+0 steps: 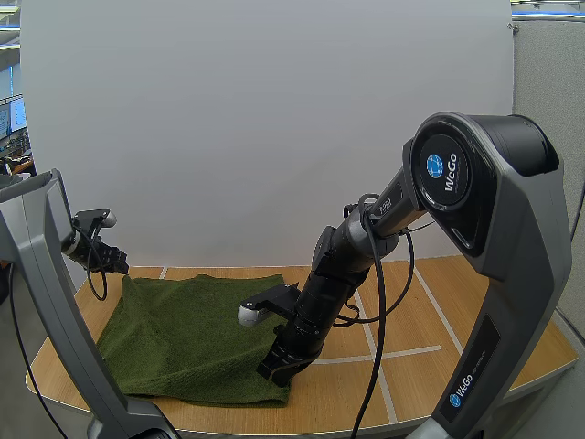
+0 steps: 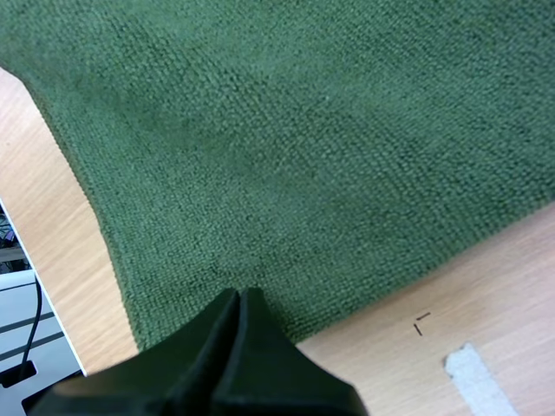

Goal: Fold the towel

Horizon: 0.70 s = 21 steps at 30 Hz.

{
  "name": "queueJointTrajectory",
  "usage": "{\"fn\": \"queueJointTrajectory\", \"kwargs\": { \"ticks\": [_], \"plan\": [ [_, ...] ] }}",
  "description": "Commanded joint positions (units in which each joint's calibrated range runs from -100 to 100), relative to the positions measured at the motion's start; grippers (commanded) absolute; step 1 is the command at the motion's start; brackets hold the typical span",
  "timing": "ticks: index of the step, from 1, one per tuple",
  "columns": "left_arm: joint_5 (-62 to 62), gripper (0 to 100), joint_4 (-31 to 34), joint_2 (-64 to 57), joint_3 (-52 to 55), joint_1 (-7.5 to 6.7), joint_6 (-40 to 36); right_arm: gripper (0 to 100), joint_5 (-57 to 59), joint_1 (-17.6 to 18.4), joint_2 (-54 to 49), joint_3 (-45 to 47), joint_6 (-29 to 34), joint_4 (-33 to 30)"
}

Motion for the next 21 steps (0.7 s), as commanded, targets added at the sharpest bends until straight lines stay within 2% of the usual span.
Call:
{"fn": "queueJointTrajectory", "kwargs": {
  "ticks": [1,9,14,17,21],
  "plan": [
    [1.4,75,-0.8,2.2,-3.3,-1.04,-2.0,0,-0.1,0.1,-0.2,0.3,-0.2,-0.6],
    [0.1,74,-0.2,2.3,-3.6,-2.91,-2.3,0,0.0,0.1,-0.2,0.3,-0.2,-0.6],
    [-0.8,67,1.3,2.3,-3.6,-2.99,-2.3,0,0.0,0.1,-0.2,0.3,-0.2,-0.6],
    [-4.9,67,5.1,2.3,-3.6,-2.99,-3.4,0,0.0,0.1,-0.2,0.3,-0.2,-0.6],
    [-6.4,67,5.9,2.3,-3.6,-2.75,-3.8,0,0.2,0.1,-0.2,0.3,-0.2,-0.6]
  ]
}}
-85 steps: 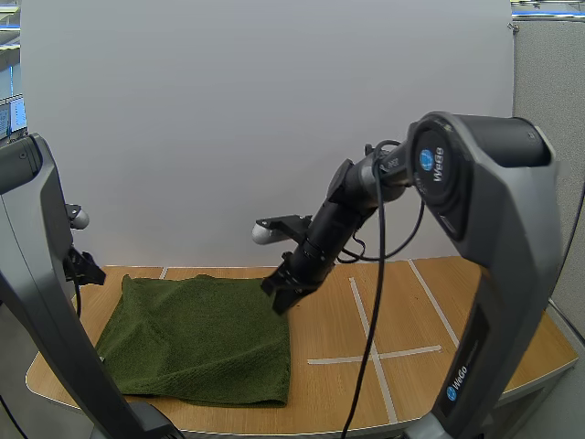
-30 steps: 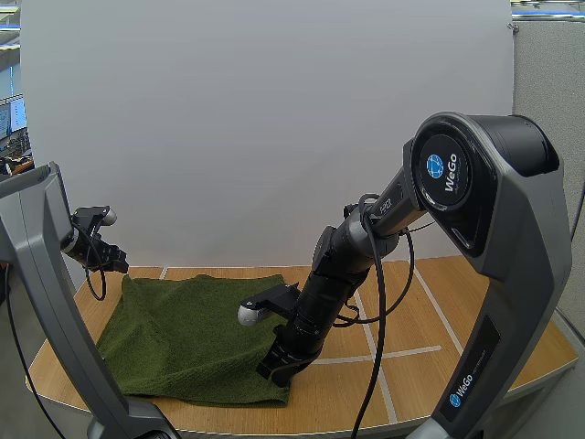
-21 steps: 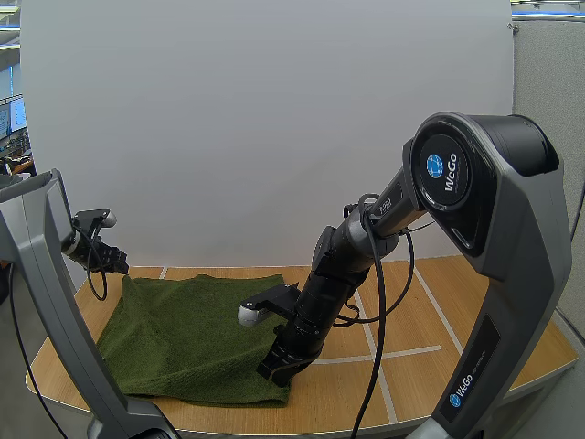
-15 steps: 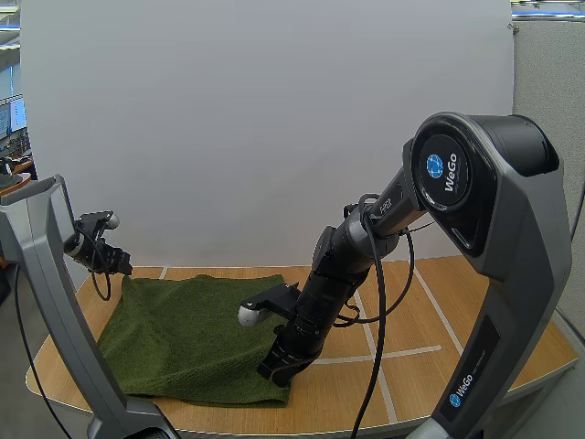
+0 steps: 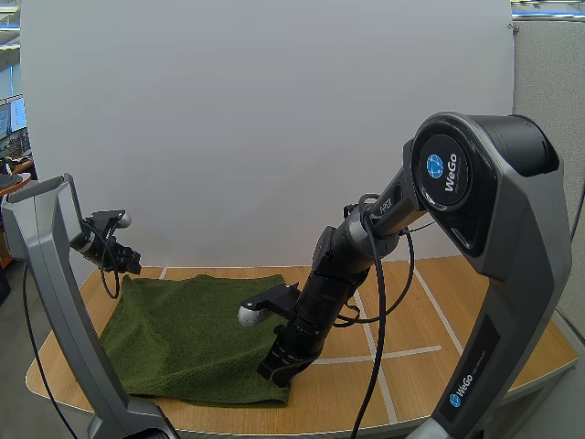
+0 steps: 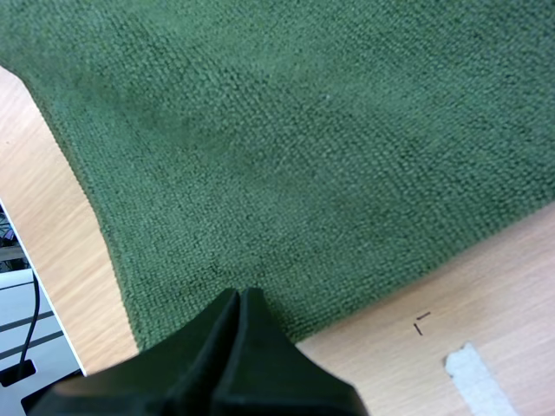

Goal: Fold the towel

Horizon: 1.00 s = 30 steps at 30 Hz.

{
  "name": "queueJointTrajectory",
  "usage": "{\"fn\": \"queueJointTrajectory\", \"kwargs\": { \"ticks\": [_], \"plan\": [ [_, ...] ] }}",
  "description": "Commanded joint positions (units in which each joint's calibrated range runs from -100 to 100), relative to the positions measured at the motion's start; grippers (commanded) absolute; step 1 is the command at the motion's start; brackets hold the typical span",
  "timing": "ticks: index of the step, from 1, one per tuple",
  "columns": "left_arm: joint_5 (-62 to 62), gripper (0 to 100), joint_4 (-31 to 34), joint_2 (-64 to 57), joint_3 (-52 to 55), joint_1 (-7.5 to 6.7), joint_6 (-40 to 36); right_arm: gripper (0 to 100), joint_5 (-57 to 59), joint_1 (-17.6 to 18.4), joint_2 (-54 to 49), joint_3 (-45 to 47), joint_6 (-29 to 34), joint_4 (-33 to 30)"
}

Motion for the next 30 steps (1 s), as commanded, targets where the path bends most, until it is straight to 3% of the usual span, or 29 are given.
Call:
{"fn": "queueJointTrajectory", "kwargs": {
  "ticks": [1,21,24,30],
  "plan": [
    [-1.4,67,1.1,-0.4,-0.4,0.0,-1.1,0,0.2,0.1,-0.2,0.3,-0.2,-0.5],
    [4.1,66,-2.5,2.3,-0.7,-0.6,-2.5,0,1.7,0.1,-0.2,0.3,-0.2,-0.5],
    [4.1,59,-2.7,2.3,-0.9,-0.6,-2.5,0,1.7,0.1,-0.2,0.3,-0.2,-0.5],
    [4.2,24,-3.2,2.3,-1.0,-0.6,-2.5,0,1.7,0.1,-0.2,0.3,-0.2,-0.5]
  ]
}}
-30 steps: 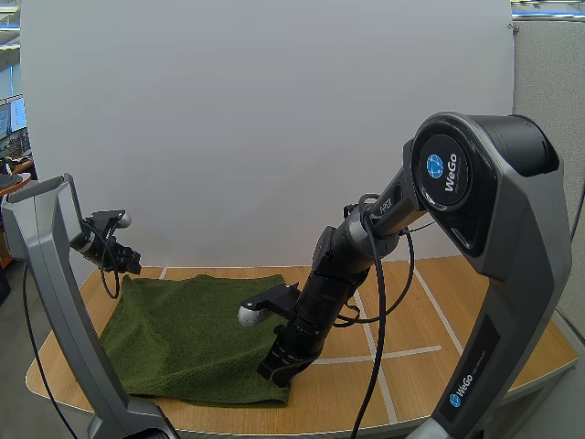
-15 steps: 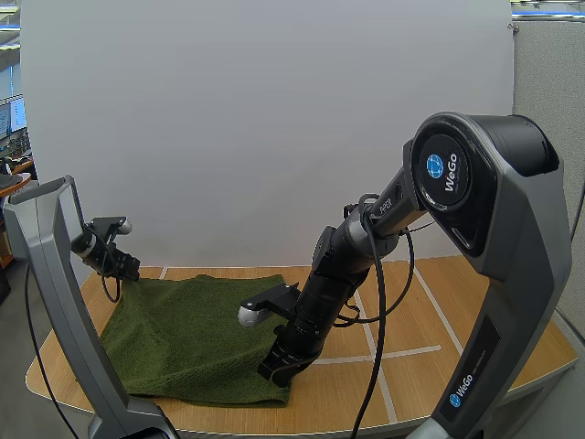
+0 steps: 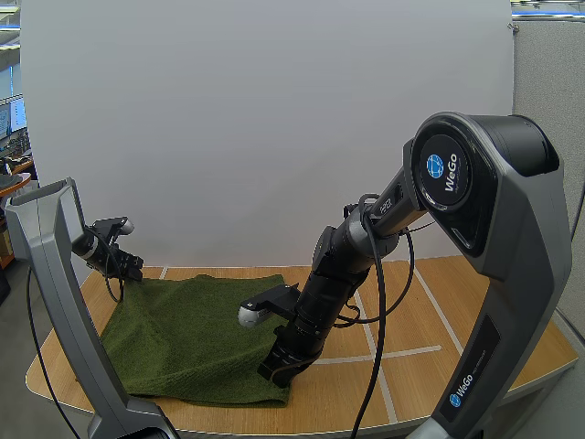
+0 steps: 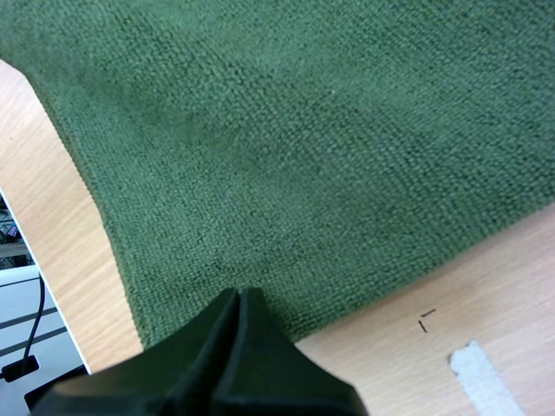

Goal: Fold the towel

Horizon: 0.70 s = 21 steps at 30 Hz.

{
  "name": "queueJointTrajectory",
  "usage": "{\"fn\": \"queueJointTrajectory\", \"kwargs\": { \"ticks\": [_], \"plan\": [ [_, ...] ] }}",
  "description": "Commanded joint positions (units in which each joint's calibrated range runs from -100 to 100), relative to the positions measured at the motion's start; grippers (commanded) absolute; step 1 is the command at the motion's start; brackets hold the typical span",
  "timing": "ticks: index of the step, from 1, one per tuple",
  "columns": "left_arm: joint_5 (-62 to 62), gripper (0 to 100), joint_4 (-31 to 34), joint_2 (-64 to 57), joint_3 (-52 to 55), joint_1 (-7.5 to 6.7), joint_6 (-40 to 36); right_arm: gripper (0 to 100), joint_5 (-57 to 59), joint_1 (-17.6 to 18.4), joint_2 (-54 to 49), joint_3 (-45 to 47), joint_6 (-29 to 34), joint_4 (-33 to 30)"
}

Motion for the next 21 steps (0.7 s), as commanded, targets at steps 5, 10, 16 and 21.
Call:
{"fn": "queueJointTrajectory", "kwargs": {
  "ticks": [5,10,16,21],
  "plan": [
    [1.0,3,-2.3,-0.3,-0.7,-0.27,-0.2,0,1.0,0.1,-0.2,0.3,-0.2,-0.3],
    [3.2,0,-5.4,-0.3,-2.8,-0.43,0.6,0,1.0,0.1,-0.2,0.3,-0.2,-0.3],
    [4.7,0,-6.2,-0.1,-5.2,-0.79,0.6,0,1.0,0.1,-0.2,0.3,-0.2,-0.7],
    [3.4,0,-5.5,1.1,-5.2,-0.79,0.6,0,1.0,0.1,-0.2,0.3,-0.2,-0.8]
  ]
}}
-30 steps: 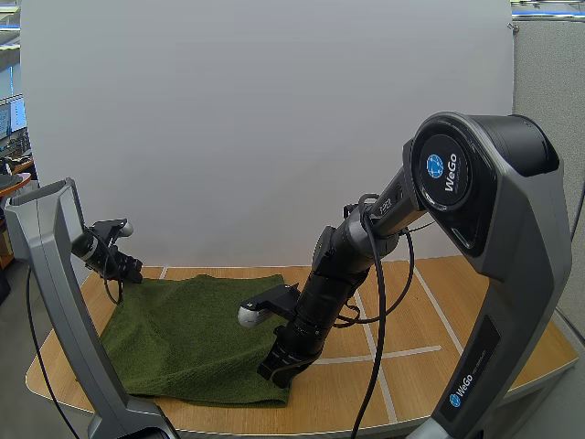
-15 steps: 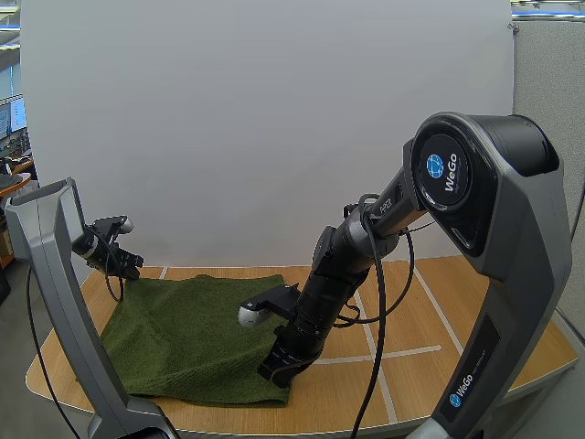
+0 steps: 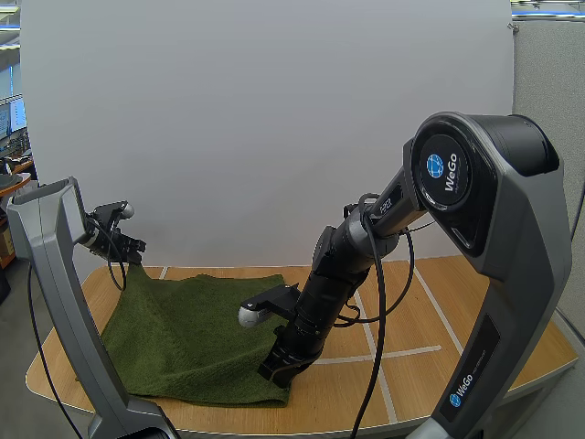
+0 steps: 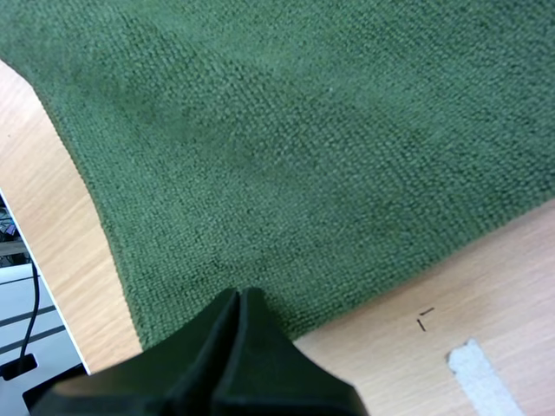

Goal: Fold the towel

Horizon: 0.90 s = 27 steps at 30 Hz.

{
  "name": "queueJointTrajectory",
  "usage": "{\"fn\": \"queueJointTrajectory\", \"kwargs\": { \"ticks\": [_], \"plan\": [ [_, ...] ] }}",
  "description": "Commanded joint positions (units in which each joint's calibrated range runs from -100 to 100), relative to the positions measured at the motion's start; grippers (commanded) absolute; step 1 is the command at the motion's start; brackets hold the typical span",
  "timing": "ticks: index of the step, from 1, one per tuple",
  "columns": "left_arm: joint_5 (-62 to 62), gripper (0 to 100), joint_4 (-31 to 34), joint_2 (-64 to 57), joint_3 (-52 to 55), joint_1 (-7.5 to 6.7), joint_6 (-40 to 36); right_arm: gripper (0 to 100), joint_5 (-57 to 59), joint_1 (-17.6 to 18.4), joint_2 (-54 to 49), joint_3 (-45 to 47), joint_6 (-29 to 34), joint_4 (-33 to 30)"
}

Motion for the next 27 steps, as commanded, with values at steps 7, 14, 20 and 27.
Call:
{"fn": "queueJointTrajectory", "kwargs": {
  "ticks": [7,14,20,27],
  "plan": [
    [-3.6,0,0.8,2.9,-0.6,-0.2,0.3,0,1.0,0.1,-0.2,0.3,-0.2,-0.3],
    [-3.8,32,0.7,2.9,-0.6,-0.2,-0.4,0,1.0,0.1,-0.2,0.3,-0.2,-0.3],
    [0.9,68,0.5,2.5,-0.6,0.45,-1.1,0,1.0,0.1,-0.2,0.3,-0.2,-0.3],
    [9.6,71,0.3,-1.3,-0.6,2.58,-0.7,0,1.0,0.1,-0.2,0.3,-0.2,0.0]
  ]
}}
